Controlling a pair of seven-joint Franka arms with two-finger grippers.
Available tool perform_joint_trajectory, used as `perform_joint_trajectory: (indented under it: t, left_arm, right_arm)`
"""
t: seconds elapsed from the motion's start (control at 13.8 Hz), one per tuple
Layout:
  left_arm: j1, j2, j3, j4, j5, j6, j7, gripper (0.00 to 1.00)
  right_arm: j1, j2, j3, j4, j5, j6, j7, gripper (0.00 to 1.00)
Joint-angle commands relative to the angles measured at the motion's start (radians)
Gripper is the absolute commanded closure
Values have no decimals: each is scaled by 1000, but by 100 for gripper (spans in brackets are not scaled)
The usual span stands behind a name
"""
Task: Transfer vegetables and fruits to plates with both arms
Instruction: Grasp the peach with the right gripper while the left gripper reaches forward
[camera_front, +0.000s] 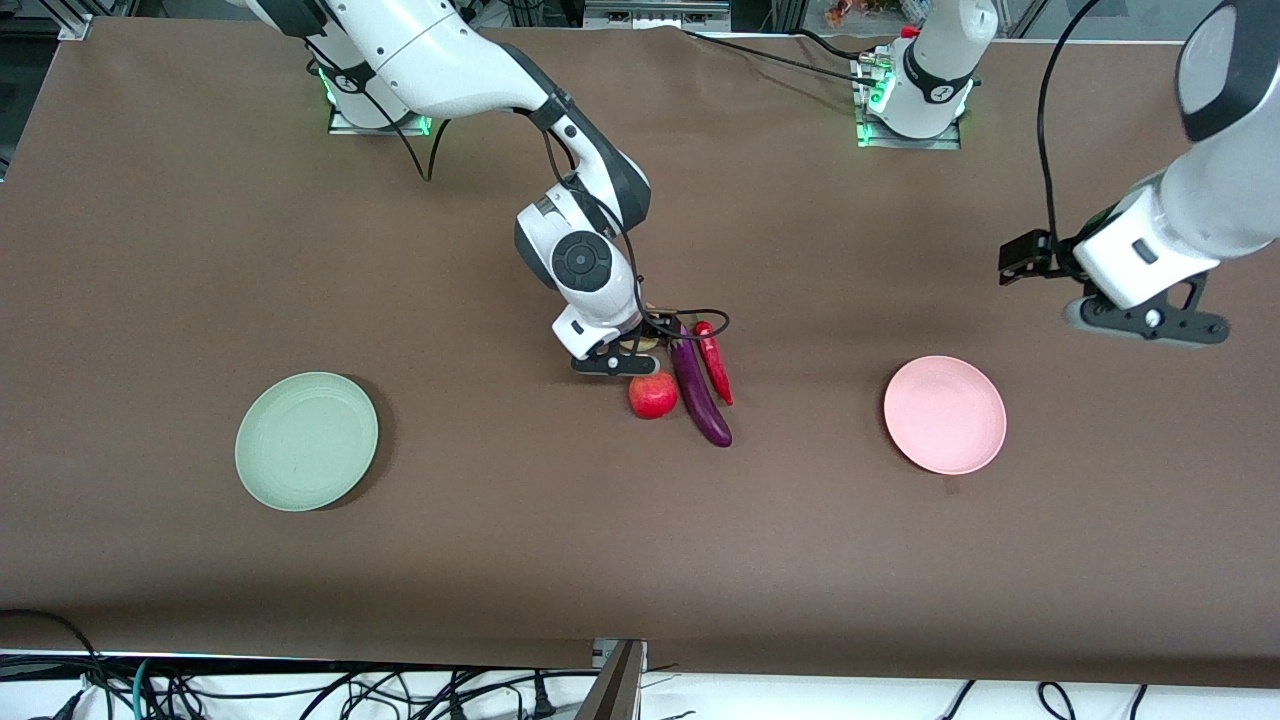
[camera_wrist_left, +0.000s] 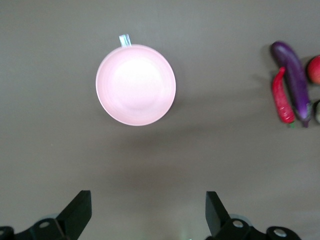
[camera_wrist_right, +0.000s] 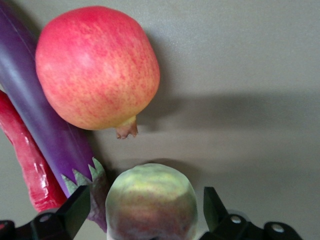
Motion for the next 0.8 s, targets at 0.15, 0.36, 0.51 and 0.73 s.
perform_joint_trajectory:
  t: [0.15, 0.36, 0.51, 0.73]
  left_arm:
    - [0, 70, -1, 36, -2, -21, 2, 0]
    - [-4, 70, -2, 36, -6, -22, -1, 0]
    - [-7, 68, -7, 37, -14, -22, -12, 0]
    - [-31, 73, -16, 68, -20, -38, -53, 0]
  right_arm:
    - [18, 20, -9, 11, 15, 2, -6, 30]
    - [15, 18, -9, 13, 16, 2, -10, 77]
    - [6, 6, -10, 17, 16, -10, -15, 77]
    - [-22, -60, -20, 20, 15, -74, -16, 79]
